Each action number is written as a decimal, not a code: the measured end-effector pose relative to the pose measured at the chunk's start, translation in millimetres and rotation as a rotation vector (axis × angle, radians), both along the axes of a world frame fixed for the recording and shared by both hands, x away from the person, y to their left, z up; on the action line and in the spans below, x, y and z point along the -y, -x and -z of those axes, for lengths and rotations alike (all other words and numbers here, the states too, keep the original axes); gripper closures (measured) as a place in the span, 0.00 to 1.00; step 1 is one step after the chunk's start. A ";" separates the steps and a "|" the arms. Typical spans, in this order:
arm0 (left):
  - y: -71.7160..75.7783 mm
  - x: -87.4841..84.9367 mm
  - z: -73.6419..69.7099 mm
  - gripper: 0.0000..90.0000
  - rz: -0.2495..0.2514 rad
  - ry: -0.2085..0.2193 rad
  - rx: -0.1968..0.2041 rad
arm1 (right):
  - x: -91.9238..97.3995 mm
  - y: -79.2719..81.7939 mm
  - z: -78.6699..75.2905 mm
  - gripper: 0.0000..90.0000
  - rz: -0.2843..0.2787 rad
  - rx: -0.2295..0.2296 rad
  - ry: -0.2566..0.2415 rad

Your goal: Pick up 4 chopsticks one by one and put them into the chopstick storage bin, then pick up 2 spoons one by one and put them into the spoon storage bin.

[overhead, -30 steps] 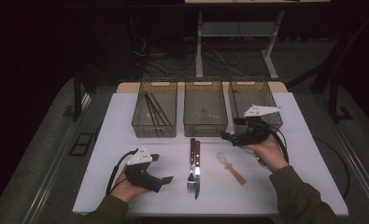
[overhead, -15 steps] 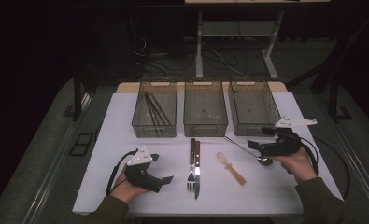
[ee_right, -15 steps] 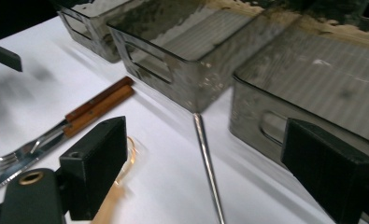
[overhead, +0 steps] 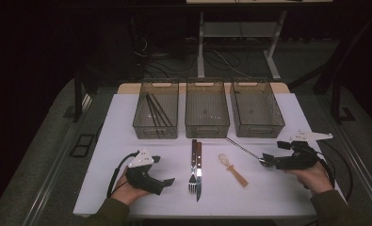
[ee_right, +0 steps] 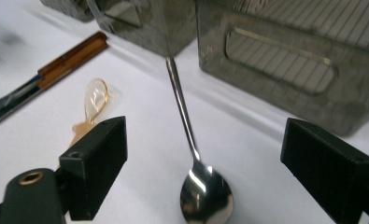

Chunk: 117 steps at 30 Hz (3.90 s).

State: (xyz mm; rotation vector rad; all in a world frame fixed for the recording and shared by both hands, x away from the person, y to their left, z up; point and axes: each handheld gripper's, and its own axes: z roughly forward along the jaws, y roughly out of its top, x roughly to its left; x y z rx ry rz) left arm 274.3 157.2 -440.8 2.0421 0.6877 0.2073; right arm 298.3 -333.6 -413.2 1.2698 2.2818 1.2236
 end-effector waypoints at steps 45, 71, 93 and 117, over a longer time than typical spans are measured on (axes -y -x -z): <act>0.9 -1.3 -1.6 0.02 -0.003 -0.002 0.007 | 1.5 -9.8 30.1 0.57 0.014 -0.157 0.080; 1.4 -0.7 -0.7 0.02 -0.009 -0.004 0.002 | -7.8 -4.1 33.9 0.70 -0.045 -0.109 0.186; 1.8 -1.3 -1.4 0.02 -0.009 -0.005 0.006 | -3.5 2.3 26.0 0.97 -0.085 -0.076 0.125; 0.4 -4.5 -0.6 0.02 -0.017 -0.002 0.005 | 1.0 3.8 9.8 0.98 -0.023 0.004 0.099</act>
